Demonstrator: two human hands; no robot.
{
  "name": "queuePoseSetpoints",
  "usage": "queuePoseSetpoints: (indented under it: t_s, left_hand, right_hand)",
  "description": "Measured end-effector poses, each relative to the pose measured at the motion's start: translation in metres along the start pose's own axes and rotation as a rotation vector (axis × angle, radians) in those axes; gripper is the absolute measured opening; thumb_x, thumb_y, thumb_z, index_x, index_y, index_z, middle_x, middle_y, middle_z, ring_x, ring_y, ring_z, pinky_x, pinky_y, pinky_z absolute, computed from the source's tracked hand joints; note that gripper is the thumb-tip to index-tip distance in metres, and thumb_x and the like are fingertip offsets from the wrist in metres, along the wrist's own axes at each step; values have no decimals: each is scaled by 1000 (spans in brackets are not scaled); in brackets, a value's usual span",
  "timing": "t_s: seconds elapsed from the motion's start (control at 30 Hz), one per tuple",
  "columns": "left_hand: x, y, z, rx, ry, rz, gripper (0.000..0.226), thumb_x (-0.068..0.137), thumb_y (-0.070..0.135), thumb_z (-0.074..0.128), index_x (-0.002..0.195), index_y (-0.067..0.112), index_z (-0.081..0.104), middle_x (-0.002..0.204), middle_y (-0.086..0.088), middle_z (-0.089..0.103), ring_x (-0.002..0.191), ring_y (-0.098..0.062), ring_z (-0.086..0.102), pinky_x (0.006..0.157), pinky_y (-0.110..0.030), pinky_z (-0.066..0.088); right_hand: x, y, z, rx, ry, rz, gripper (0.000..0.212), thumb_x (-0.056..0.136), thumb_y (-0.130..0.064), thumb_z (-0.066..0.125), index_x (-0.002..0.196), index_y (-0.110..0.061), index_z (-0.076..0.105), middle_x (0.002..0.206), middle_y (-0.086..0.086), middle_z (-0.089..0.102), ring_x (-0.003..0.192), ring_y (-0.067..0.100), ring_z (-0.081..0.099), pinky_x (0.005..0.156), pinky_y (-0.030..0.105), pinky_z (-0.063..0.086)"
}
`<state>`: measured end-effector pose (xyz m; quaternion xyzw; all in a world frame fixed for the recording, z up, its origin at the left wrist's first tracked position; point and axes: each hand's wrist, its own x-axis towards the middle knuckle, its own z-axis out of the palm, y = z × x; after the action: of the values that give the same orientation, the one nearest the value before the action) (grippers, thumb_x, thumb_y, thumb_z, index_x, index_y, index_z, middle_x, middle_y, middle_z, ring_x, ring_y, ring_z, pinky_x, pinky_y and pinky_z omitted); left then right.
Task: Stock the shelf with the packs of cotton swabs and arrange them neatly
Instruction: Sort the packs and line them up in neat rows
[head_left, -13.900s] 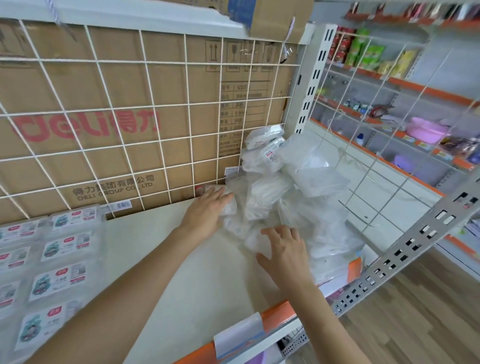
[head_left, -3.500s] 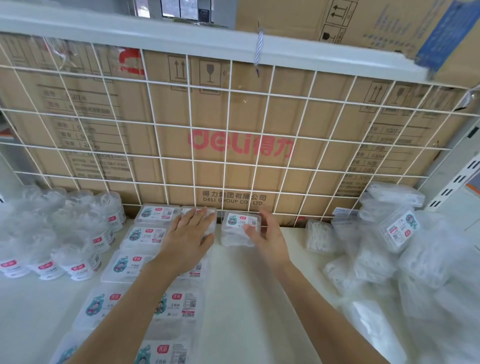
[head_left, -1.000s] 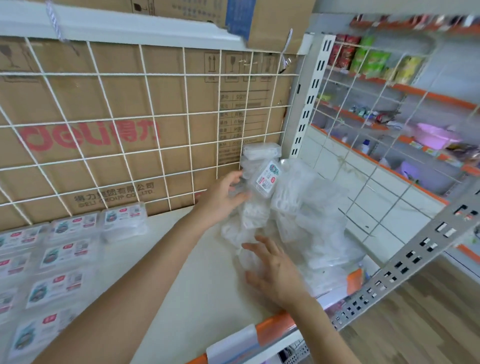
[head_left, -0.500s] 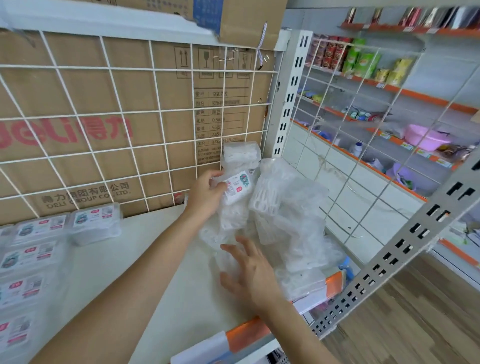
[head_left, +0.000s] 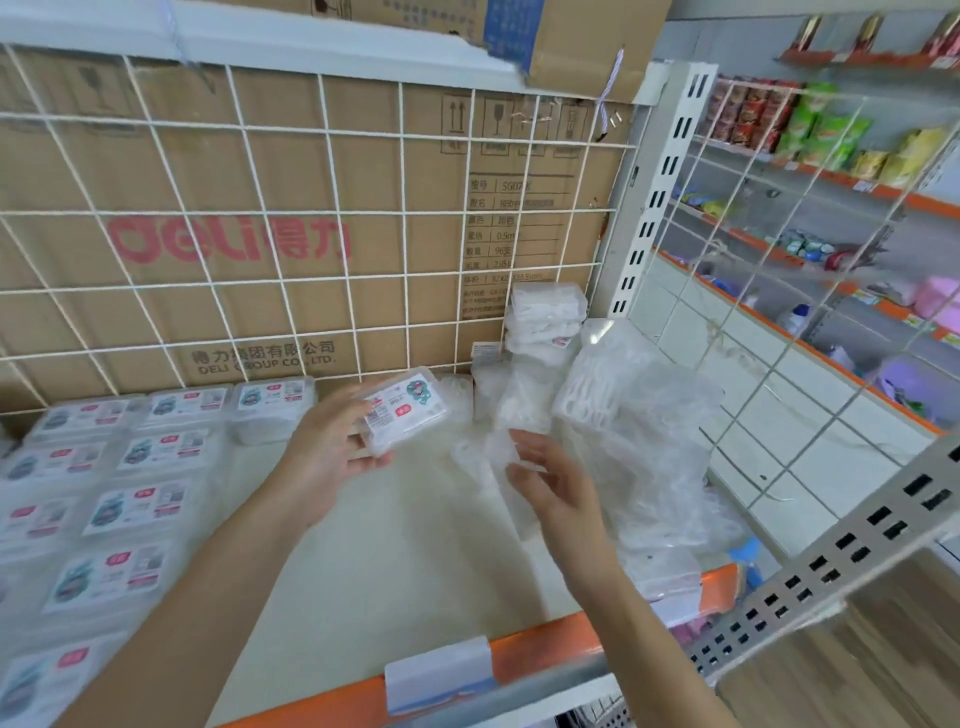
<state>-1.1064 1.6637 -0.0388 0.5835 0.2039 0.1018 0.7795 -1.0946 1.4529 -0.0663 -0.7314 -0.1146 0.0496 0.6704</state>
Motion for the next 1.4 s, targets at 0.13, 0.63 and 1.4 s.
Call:
queuePoseSetpoints:
  t_s: [0.13, 0.63, 1.4]
  left_hand:
    - [-10, -2, -27, -64, 2, -46, 24, 97, 9, 42, 99, 23, 63, 97, -3, 62, 81, -20, 59, 66, -33, 49]
    - [-37, -1, -84, -25, 82, -18, 25, 92, 4, 51, 110, 18, 63, 95, -8, 66, 81, -22, 64, 63, -32, 58]
    - [-43, -6, -58, 212, -128, 16, 41, 83, 44, 59, 112, 16, 63, 101, -4, 72, 95, -18, 68, 92, -37, 50]
  right_hand:
    - [4, -18, 13, 496, -88, 230, 19, 85, -21, 58, 103, -20, 66, 95, 3, 70, 89, 19, 65, 72, 31, 53]
    - [16, -20, 73, 620, -153, 340, 41, 70, -20, 70, 106, -1, 62, 95, 13, 66, 83, 25, 64, 60, 25, 55]
    - [12, -26, 131, 381, -355, 128, 41, 81, -20, 42, 118, -25, 60, 112, 9, 67, 105, 29, 63, 89, 51, 50]
